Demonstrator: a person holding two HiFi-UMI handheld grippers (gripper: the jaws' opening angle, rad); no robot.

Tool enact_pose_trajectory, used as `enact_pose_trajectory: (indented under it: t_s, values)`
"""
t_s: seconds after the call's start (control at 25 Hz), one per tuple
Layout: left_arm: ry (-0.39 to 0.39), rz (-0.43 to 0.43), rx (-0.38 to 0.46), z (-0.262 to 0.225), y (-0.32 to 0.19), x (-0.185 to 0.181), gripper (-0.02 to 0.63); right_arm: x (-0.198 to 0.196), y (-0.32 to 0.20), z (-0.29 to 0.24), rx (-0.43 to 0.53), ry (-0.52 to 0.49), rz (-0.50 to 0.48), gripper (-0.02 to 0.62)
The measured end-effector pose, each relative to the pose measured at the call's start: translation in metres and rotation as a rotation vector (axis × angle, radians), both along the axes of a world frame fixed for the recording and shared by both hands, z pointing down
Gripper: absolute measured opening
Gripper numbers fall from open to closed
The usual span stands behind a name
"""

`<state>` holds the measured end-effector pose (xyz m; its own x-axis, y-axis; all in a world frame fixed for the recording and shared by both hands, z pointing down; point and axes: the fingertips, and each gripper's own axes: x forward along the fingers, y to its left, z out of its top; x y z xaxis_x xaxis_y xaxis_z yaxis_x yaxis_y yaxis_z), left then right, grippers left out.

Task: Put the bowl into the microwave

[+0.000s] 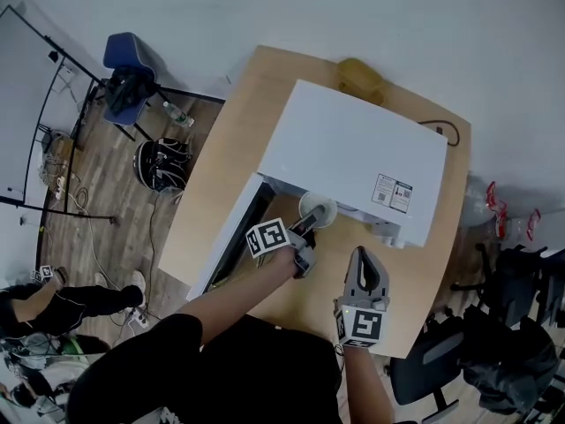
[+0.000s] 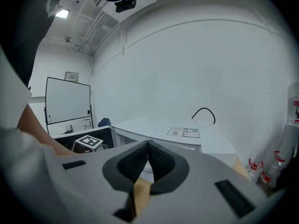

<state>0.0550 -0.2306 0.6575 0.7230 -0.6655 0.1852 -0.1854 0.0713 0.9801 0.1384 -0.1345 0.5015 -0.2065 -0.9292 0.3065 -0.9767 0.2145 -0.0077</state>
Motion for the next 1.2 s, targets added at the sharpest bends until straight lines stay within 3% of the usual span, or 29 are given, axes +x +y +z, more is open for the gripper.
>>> enact_pose_trajectory:
  t_s: [0.56, 0.96, 1.2]
  values:
    - [-0.021, -0.028, -0.043, 0.035, -0.034, 0.013, 0.223, 0.016, -0.003, 0.02, -0.041, -0.02, 0.032, 0.06]
    - [-0.001, -0.132, -0.137, 0.052, -0.051, 0.01, 0.224, 0.022, -0.003, 0.029, -0.062, -0.021, 0.032, 0.06]
    - [-0.038, -0.117, -0.165, 0.052, -0.05, 0.019, 0.224, 0.018, 0.0, 0.034, -0.074, -0.026, 0.02, 0.06]
